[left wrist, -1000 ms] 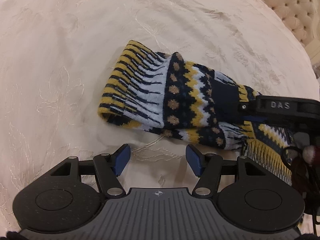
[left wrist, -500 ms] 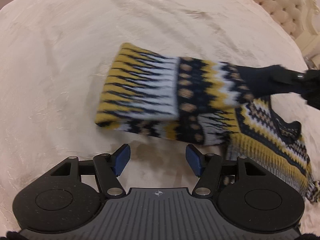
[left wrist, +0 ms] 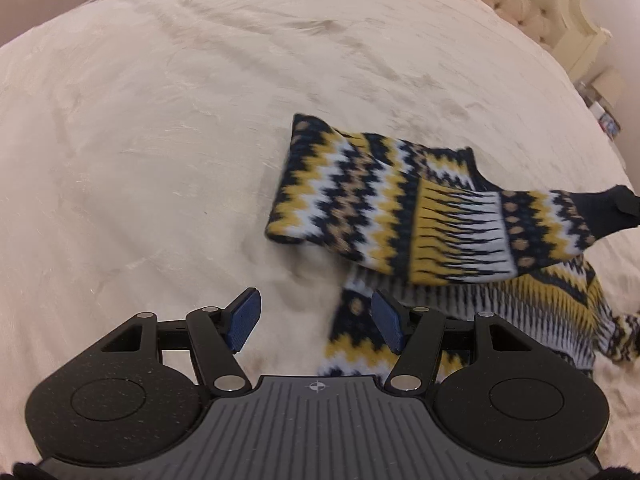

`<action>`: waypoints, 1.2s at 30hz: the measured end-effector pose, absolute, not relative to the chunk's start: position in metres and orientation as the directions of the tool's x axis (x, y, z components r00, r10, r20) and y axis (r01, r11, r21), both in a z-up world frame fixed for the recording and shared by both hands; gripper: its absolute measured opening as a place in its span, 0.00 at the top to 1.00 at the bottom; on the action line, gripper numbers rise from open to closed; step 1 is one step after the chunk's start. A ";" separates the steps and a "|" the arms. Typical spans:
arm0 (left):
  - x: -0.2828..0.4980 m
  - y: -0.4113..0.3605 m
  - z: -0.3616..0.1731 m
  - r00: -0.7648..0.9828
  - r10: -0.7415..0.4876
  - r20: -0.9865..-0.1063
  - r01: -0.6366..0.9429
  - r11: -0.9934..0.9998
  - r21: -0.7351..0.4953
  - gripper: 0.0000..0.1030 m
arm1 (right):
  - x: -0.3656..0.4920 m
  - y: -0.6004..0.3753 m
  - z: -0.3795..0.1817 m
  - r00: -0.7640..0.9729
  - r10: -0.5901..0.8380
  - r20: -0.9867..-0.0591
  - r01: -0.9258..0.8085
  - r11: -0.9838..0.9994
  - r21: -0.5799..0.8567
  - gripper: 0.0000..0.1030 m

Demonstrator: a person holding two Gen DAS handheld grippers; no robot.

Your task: Fold small clothes

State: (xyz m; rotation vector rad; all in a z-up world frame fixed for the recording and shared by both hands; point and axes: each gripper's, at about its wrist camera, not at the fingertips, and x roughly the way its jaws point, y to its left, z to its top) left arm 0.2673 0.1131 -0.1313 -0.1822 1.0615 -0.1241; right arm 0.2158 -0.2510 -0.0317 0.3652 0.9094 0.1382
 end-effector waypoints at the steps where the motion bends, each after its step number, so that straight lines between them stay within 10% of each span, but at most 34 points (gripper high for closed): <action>1: 0.267 0.108 -0.131 0.482 -0.185 -0.857 0.016 0.979 -0.202 0.42 | 0.209 -0.264 -0.032 0.614 0.258 -0.746 0.051 0.930 0.363 0.83; 31: 0.364 0.041 -0.184 0.413 -0.026 -0.910 0.063 0.998 0.000 0.41 | 0.157 -0.383 -0.119 0.427 0.014 -0.904 0.315 0.935 0.164 0.83; 36: 0.369 0.042 -0.202 0.396 0.004 -0.918 0.070 0.997 0.035 0.21 | 0.158 -0.378 -0.119 0.459 0.010 -0.888 0.321 0.930 0.177 0.75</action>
